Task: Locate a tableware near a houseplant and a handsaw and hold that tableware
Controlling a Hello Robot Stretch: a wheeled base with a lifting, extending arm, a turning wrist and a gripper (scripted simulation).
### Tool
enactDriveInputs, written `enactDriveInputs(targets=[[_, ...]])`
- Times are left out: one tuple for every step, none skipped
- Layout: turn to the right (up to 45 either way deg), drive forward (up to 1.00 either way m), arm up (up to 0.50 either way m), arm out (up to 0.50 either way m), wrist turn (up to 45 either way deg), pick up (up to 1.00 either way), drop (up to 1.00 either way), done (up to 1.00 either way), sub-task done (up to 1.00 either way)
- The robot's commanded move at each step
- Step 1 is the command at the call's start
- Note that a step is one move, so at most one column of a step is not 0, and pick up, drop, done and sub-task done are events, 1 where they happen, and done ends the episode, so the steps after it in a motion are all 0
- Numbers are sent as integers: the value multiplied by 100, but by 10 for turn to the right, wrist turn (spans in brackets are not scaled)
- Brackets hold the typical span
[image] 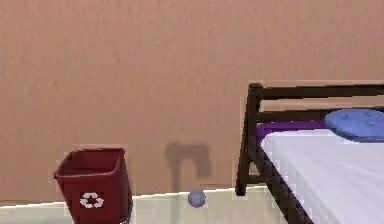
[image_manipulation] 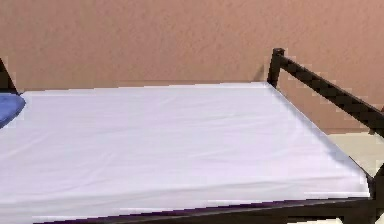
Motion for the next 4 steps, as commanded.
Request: enactDriveInputs(targets=[[120, 0, 0, 0, 0, 0, 0, 0, 0], [0, 45, 0, 0, 0, 0, 0, 0, 0], [-450, 0, 0, 0, 0, 0, 0, 0, 0], [-450, 0, 0, 0, 0, 0, 0, 0, 0]])
